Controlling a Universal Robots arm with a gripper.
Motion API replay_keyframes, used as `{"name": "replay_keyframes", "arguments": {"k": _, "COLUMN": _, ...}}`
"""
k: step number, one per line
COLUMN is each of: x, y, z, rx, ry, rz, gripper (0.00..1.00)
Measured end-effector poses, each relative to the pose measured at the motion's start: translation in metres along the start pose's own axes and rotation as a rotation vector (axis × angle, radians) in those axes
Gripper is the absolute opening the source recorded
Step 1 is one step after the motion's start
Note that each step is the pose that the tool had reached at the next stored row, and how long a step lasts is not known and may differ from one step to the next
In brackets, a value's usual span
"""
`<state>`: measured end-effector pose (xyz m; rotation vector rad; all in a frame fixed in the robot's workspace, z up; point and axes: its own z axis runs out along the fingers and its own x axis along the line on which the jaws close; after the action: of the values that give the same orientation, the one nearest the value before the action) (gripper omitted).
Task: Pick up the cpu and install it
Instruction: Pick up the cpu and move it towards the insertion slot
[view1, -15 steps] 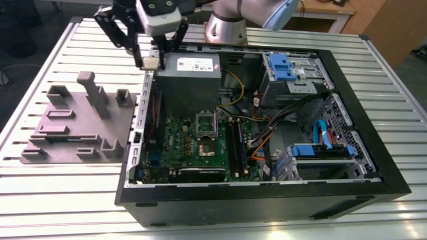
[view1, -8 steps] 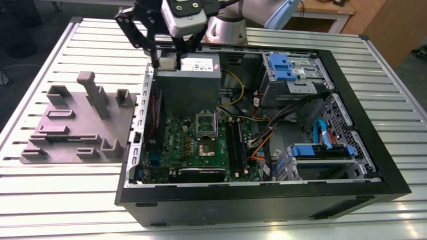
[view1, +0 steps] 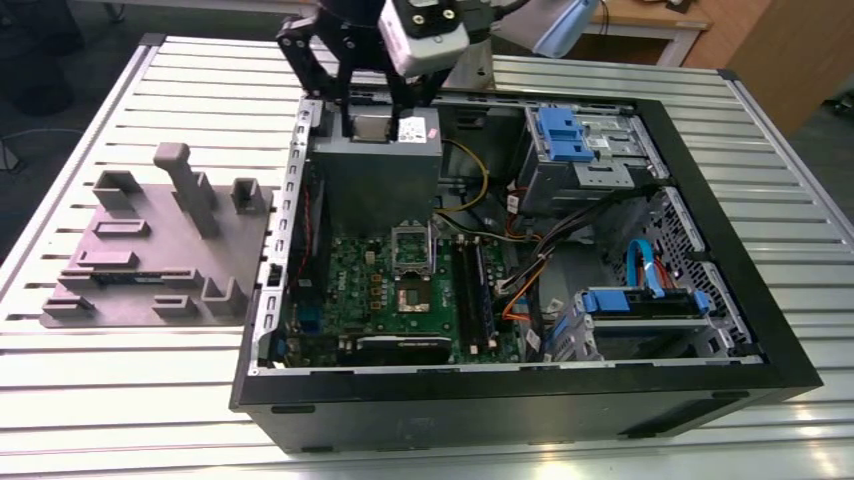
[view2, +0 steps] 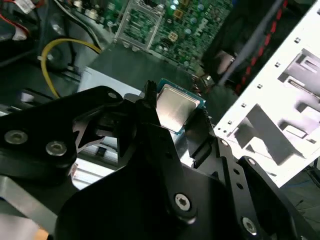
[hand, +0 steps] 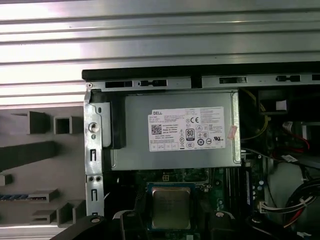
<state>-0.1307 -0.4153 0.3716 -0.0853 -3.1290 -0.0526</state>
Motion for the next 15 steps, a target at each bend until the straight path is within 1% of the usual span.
{"name": "replay_keyframes", "arguments": {"k": 15, "x": -0.0620, "y": 0.0034, "z": -0.0006, "rx": 0.0000, "ry": 0.0000, "rz": 0.000, "gripper": 0.47}}
